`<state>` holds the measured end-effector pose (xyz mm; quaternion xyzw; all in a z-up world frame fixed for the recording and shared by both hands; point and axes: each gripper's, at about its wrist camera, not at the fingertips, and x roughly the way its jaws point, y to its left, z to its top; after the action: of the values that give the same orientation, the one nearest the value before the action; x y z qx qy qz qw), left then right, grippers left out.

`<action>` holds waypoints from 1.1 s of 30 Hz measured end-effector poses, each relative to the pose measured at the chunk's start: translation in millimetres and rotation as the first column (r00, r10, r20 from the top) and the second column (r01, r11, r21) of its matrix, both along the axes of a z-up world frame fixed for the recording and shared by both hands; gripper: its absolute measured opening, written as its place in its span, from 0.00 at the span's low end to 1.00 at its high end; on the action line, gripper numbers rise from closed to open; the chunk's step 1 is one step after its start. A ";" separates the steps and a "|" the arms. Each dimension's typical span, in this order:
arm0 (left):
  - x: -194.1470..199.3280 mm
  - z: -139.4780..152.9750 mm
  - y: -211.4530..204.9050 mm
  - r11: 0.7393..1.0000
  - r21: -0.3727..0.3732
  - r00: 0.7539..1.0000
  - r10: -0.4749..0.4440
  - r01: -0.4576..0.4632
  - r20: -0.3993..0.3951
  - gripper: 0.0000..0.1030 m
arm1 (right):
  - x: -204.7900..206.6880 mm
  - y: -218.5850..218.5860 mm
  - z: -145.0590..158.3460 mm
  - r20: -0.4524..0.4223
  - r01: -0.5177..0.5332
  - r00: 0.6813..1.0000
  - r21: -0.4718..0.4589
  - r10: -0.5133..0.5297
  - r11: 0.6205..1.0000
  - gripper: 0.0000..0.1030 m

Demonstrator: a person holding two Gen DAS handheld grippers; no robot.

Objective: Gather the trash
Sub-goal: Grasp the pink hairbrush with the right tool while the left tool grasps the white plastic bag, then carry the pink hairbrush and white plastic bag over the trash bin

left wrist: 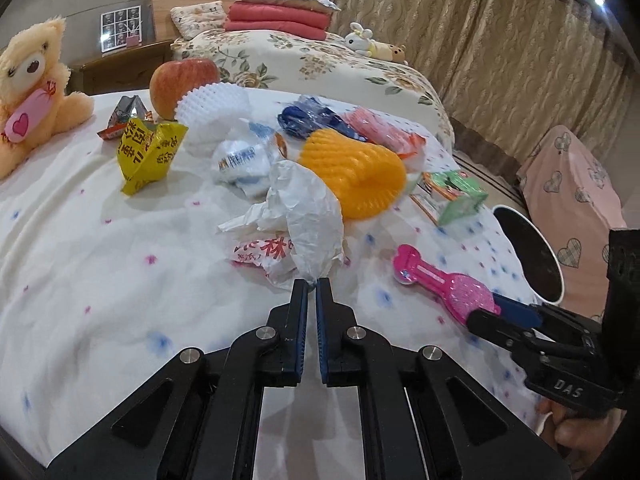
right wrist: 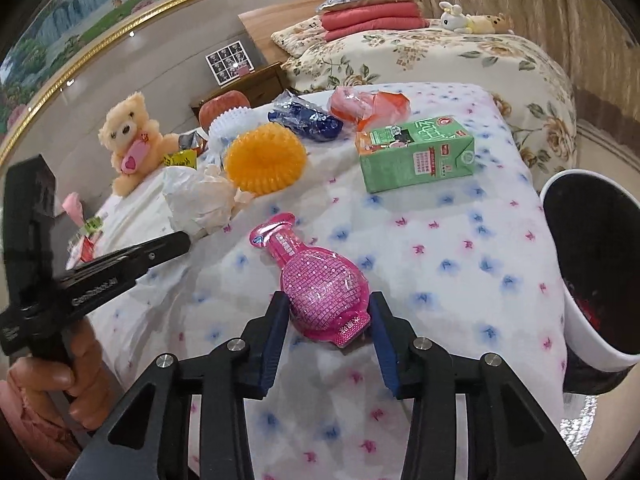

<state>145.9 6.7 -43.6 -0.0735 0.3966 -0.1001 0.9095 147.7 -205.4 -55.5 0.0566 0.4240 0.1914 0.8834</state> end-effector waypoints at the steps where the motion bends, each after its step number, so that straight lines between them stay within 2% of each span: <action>1: -1.8 0.6 -0.5 1.000 0.000 1.000 0.000 0.000 0.001 0.04 | -0.2 2.1 0.1 0.001 -0.007 1.000 -0.007 0.007 1.000 0.46; 3: -5.7 2.1 -1.9 1.000 0.002 1.000 -0.002 0.002 0.006 0.04 | -0.6 5.8 0.0 0.008 -0.018 1.000 -0.016 0.018 1.000 0.51; 5: -8.4 4.4 -2.3 1.000 0.004 1.000 -0.005 0.005 0.011 0.04 | -1.5 9.6 -1.2 0.021 -0.023 0.999 -0.043 0.024 0.999 0.52; 8: -11.7 6.8 -5.6 1.000 0.009 1.000 -0.013 0.013 0.016 0.04 | -3.2 7.8 -2.5 0.032 -0.008 0.999 -0.070 0.010 0.998 0.42; 16: -20.0 15.3 -31.4 0.997 0.001 0.996 -0.077 0.077 0.033 0.03 | -12.7 -29.5 4.6 0.032 0.083 0.996 0.016 -0.083 0.996 0.41; 33: -30.2 23.6 -107.3 0.967 0.000 0.966 -0.254 0.254 0.046 0.01 | -39.0 -124.9 13.8 0.045 0.298 0.952 0.073 -0.302 0.952 0.41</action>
<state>115.7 -100.6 -19.9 -0.0222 0.3815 -0.2185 0.8979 108.7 -330.3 -41.7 0.1437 0.3795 0.0702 0.9113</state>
